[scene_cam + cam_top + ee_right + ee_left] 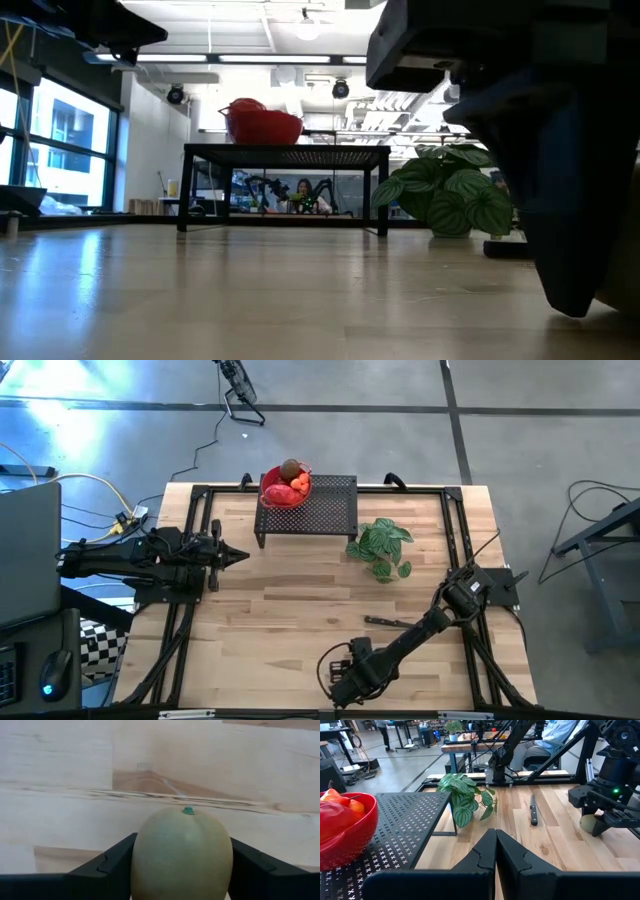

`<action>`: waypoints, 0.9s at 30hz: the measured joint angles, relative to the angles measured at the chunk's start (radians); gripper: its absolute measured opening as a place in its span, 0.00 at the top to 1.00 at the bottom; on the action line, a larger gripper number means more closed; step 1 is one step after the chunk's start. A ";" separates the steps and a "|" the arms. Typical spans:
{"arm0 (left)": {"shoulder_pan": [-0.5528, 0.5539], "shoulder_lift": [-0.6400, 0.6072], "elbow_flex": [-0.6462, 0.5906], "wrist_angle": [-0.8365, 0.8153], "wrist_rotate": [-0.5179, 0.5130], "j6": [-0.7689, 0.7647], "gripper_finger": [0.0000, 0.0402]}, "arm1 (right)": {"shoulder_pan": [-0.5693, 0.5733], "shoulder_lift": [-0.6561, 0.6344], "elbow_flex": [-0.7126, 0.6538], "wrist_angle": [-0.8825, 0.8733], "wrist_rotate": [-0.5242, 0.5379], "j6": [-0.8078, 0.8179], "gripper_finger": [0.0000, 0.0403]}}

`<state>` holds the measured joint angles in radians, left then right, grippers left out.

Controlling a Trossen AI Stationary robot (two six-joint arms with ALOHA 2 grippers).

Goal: Pick & Place Fruit
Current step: Put the brown kiwi in the red strainer bowl on the shelf

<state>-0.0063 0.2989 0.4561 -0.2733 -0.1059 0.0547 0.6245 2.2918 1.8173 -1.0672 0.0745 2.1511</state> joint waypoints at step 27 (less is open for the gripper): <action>0.000 0.000 0.000 -0.006 0.000 0.000 1.00 | -0.424 -0.296 0.001 0.050 0.361 -1.063 0.43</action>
<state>-0.0063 0.2985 0.4561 -0.2796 -0.1056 0.0544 0.2004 1.9958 1.8187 -1.0170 0.4356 1.0881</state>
